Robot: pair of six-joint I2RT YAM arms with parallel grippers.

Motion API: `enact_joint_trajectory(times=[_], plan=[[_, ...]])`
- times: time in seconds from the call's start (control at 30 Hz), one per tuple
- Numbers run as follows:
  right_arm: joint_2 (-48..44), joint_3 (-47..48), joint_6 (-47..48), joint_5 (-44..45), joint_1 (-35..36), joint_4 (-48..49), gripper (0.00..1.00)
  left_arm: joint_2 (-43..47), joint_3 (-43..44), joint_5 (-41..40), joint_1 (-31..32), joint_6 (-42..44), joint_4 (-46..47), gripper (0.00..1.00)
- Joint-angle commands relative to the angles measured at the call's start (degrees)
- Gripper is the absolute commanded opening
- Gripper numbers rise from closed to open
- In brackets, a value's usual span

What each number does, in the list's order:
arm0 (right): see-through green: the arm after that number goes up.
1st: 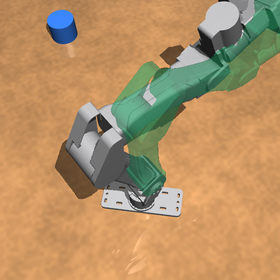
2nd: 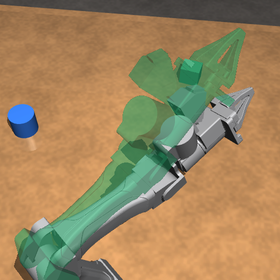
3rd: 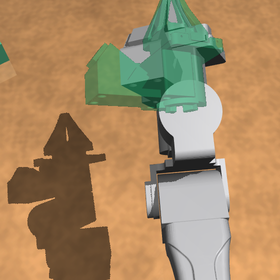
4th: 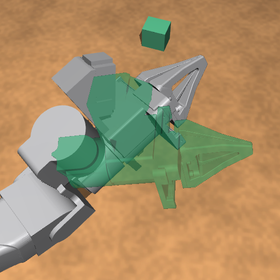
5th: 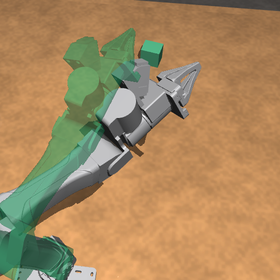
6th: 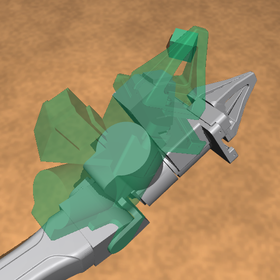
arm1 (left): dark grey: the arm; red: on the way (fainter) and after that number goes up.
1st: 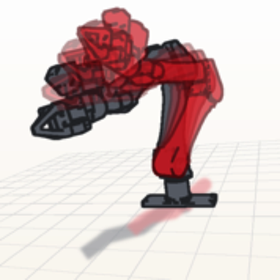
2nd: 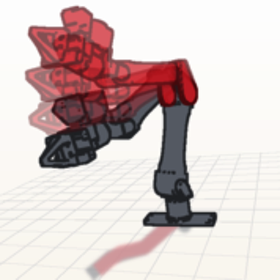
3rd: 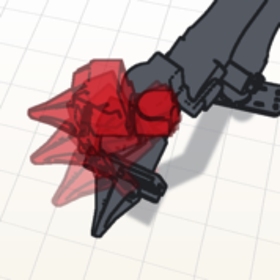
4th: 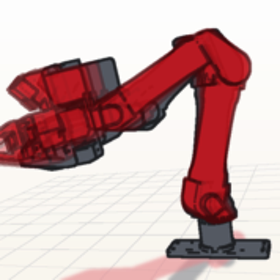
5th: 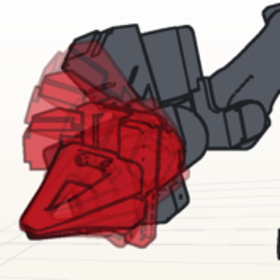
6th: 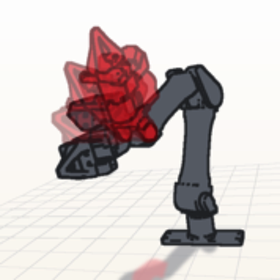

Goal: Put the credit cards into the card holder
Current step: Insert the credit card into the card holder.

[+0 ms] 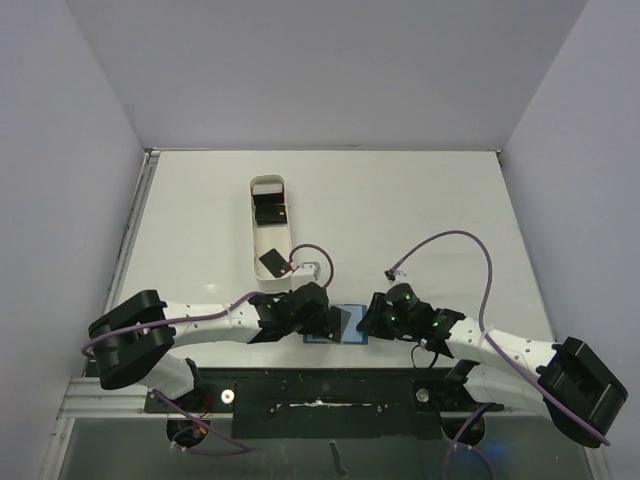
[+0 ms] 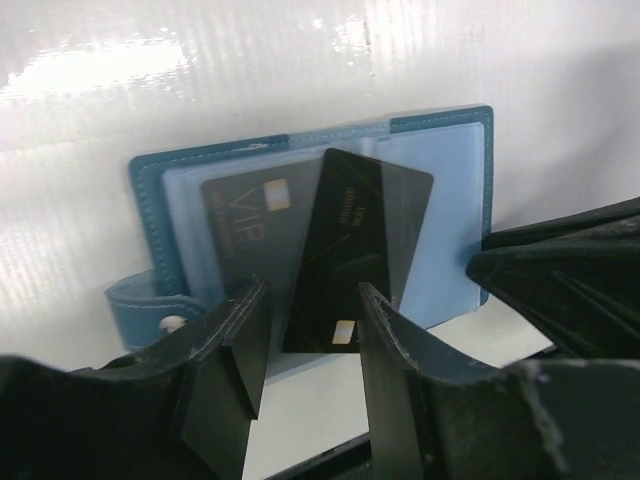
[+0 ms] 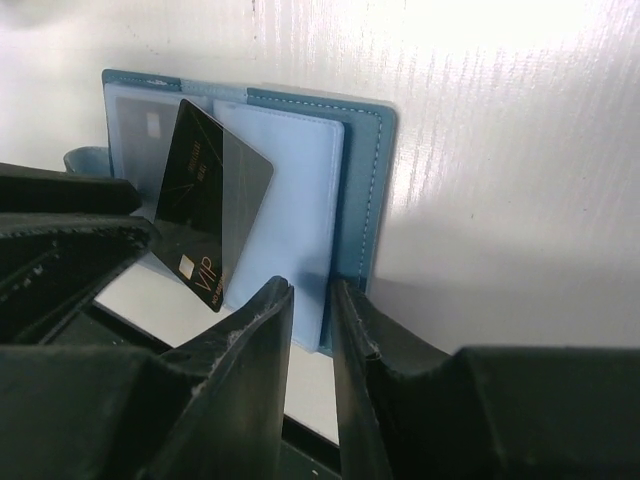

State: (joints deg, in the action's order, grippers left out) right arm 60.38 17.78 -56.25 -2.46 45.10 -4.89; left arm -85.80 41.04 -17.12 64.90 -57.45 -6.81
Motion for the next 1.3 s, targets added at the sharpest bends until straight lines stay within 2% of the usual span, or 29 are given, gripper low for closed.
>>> enact_joint_trajectory(times=[0.0, 0.2, 0.77, 0.93, 1.1, 1.27], plan=[[-3.71, 2.54, -0.56, 2.01, 0.48, -2.31, 0.24, 5.32, -4.03, 7.89, -3.85, 0.06, 3.68, 0.39], [-3.37, 5.71, -0.47, 2.19, 0.60, -2.51, 0.24, 7.34, -9.27, 15.63, -7.58, -0.37, 12.40, 0.39], [10.25, 5.79, -2.55, -0.93, 1.56, 10.20, 0.23, 6.75, -12.65, 19.45, -9.60, -2.42, 18.09, 0.39], [10.98, 4.46, -2.68, -0.70, 1.57, 10.90, 0.22, 7.68, -12.38, 18.95, -9.62, -2.67, 17.79, 0.38], [10.98, 3.71, -2.73, -0.57, 1.56, 11.11, 0.22, 11.09, -10.48, 14.64, -9.62, -2.49, 12.88, 0.38], [11.10, 3.28, -2.72, -0.77, 1.57, 11.54, 0.22, 11.73, -10.41, 14.43, -9.62, -2.51, 15.14, 0.39]])
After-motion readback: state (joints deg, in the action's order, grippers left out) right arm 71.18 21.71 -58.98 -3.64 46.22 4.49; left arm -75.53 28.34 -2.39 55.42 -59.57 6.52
